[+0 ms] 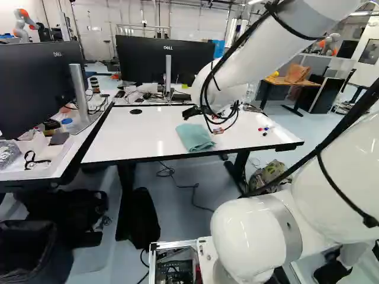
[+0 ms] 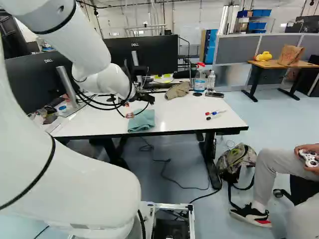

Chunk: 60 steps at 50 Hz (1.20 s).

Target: Clean the table with the green towel

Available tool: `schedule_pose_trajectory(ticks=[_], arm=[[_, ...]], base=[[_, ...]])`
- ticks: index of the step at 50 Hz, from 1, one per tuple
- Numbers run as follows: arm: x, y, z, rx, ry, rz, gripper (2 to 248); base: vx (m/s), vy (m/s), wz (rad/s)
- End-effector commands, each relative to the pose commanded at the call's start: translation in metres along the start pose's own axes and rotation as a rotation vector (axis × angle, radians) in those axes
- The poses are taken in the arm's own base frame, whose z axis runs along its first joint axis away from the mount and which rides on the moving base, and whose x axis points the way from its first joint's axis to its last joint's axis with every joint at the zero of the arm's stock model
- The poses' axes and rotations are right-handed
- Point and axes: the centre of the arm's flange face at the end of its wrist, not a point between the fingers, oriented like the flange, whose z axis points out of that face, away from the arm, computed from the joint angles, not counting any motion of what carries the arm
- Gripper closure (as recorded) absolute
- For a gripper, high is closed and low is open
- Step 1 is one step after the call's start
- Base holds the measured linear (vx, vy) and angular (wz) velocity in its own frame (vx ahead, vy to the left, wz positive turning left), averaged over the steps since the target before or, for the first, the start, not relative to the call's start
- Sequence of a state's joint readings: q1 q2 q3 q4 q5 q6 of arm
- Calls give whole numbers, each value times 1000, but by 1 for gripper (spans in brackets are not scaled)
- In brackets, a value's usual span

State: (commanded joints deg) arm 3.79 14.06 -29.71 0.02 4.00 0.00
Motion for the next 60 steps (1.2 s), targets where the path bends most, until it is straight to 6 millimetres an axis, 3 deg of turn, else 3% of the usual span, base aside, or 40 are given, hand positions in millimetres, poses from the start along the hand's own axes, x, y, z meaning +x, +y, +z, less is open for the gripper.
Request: schedule_pose_trajectory(ticks=[60], arm=[[-100, 14, 8, -36, 266, 25, 3]], base=[[0, 0, 0]])
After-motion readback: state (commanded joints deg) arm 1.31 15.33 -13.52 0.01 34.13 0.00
